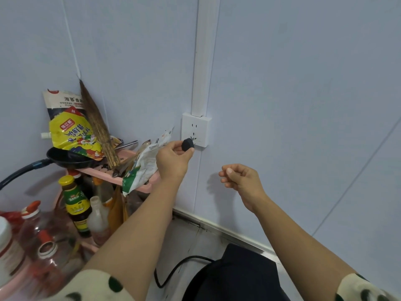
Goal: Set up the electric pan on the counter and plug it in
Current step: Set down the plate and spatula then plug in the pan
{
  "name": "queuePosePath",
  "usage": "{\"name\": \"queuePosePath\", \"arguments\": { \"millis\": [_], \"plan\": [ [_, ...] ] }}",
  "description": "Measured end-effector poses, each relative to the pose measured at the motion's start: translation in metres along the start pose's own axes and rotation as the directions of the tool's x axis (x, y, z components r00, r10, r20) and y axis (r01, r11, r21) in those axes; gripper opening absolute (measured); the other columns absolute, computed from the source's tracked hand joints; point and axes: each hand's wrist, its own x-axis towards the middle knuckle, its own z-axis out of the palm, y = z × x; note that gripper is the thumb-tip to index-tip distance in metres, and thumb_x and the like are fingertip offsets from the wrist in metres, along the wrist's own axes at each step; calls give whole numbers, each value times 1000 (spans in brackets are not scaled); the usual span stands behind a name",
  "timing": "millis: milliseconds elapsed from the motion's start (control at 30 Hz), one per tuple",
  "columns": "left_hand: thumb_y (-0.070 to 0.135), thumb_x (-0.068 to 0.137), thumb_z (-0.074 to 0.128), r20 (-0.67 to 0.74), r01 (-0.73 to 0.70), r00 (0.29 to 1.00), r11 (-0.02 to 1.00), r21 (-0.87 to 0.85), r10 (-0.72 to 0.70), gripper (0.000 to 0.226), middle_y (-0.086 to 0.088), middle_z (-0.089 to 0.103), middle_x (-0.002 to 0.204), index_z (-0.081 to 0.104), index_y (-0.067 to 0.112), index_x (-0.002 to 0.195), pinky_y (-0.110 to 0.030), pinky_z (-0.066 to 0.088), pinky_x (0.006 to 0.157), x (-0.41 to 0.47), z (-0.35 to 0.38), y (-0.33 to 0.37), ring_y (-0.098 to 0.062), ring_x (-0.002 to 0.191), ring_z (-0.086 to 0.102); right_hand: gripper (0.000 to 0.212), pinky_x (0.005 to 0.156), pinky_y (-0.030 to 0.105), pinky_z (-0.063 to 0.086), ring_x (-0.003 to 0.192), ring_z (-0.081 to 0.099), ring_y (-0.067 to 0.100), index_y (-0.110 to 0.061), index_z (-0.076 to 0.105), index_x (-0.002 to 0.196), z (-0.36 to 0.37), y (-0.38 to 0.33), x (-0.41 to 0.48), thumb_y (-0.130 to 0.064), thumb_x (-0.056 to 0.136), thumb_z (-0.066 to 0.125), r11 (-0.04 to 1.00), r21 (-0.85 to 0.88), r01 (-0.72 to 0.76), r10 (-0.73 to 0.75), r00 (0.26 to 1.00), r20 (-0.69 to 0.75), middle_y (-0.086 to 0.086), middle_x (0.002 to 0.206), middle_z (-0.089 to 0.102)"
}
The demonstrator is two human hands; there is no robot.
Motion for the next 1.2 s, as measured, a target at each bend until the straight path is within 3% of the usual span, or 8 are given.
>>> {"name": "queuePosePath", "arguments": {
  "millis": [300, 767, 1000, 1200],
  "plan": [
    [18, 74, 77, -54, 45, 998, 996, 79, -41, 26, -1, 69, 78, 71, 9, 97, -25, 53, 75, 13, 21, -2, -12, 72, 65, 15, 57, 22, 50, 65, 59, 18, -2, 66, 92, -27, 12, 4, -3, 94, 51, 999, -37, -25, 23, 998, -55, 10, 79, 67],
    [17, 72, 78, -78, 60, 996, 994, 86, -53, 26, -4, 74, 83, 73, 9, 95, -24, 53, 75, 22, 29, -3, -11, 72, 65, 13, 58, 22, 49, 64, 59, 19, 0, 66, 94, -24, 14, 13, -4, 93, 53, 998, -53, -35, 32, 999, -42, 11, 79, 67],
    [20, 70, 80, -107, 93, 991, 991, 99, -82, 25, 0, 72, 80, 73, 10, 92, -21, 45, 68, 22, 33, 0, -12, 71, 63, 13, 58, 22, 50, 64, 59, 18, -1, 66, 92, -23, 10, 18, -4, 93, 54, 998, -62, -24, 22, 999, -31, 10, 78, 67],
    [24, 69, 80, -119, 89, 990, 985, 145, -72, 28, -2, 73, 82, 72, 10, 92, -27, 53, 72, 23, 35, 0, -16, 73, 66, 13, 58, 22, 50, 64, 59, 18, 0, 66, 93, -21, 7, 20, -3, 93, 54, 997, -75, -24, 22, 999, -29, 10, 78, 67]
  ]
}}
